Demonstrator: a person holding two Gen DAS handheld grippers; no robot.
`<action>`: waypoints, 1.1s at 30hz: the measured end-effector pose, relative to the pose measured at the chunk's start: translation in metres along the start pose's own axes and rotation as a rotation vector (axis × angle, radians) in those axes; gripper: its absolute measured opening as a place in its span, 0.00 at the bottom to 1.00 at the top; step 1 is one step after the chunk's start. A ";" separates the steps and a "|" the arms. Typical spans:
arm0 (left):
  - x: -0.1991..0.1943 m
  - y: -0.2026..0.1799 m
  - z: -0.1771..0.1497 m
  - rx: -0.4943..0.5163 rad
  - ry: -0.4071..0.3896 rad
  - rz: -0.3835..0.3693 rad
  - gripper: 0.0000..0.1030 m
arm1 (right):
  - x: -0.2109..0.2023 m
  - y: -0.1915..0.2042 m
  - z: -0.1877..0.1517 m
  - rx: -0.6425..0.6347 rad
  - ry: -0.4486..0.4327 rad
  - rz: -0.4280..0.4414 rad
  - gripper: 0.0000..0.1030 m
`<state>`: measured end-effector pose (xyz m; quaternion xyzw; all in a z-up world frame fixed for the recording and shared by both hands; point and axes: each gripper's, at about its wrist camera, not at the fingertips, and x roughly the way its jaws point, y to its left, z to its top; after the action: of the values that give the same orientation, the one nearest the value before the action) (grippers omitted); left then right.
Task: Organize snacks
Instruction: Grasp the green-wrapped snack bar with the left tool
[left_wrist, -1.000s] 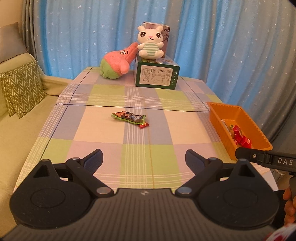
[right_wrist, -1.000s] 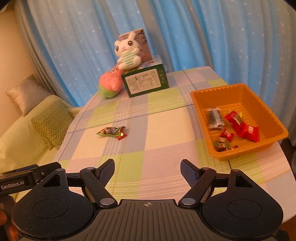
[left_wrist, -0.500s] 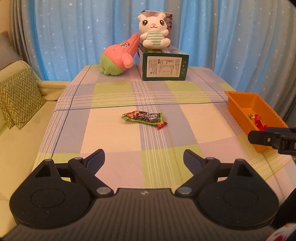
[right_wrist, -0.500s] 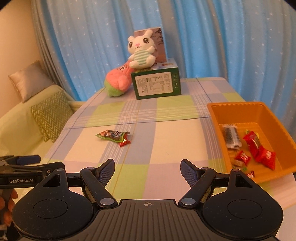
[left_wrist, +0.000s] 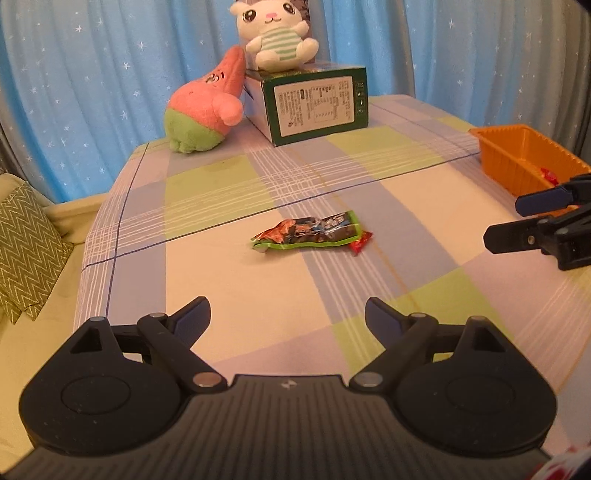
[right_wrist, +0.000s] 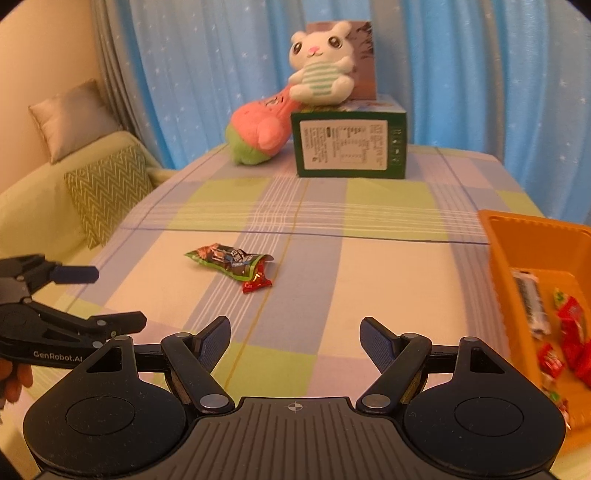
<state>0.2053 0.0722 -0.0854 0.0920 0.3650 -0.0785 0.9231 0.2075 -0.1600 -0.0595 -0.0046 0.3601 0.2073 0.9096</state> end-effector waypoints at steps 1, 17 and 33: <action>0.007 0.003 0.001 0.001 0.006 -0.008 0.86 | 0.006 -0.001 0.000 -0.003 0.003 0.005 0.75; 0.082 0.020 0.037 0.252 -0.027 -0.030 0.85 | 0.106 0.013 0.024 -0.118 0.049 0.078 0.63; 0.099 0.032 0.037 0.224 -0.009 -0.068 0.85 | 0.150 0.026 0.022 -0.230 0.008 0.076 0.40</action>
<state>0.3081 0.0873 -0.1237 0.1819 0.3528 -0.1505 0.9054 0.3099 -0.0763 -0.1383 -0.0960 0.3375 0.2816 0.8931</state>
